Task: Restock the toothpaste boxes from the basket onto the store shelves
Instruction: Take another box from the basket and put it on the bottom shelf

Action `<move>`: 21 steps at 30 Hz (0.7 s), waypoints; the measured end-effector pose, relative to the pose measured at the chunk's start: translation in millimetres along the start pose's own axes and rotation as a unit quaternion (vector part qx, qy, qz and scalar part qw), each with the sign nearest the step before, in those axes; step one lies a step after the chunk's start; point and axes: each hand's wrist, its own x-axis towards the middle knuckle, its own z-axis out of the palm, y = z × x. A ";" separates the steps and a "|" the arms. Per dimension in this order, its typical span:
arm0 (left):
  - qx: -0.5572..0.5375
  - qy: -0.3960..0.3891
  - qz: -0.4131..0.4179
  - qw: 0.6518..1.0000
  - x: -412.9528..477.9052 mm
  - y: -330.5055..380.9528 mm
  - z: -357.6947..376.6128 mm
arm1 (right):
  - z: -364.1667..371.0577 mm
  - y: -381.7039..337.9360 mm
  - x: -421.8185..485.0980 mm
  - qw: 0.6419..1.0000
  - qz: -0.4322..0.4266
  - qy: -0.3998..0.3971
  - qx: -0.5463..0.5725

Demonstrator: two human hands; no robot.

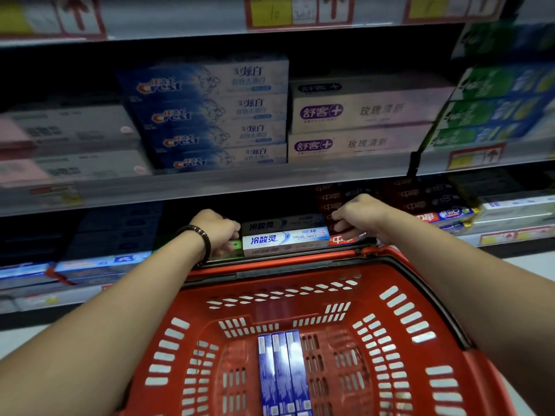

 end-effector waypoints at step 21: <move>-0.011 0.012 0.130 0.991 -151.4 25.7 -21.8 | 0.8 -12.9 -151.4 0.981 -0.144 0.129 0.013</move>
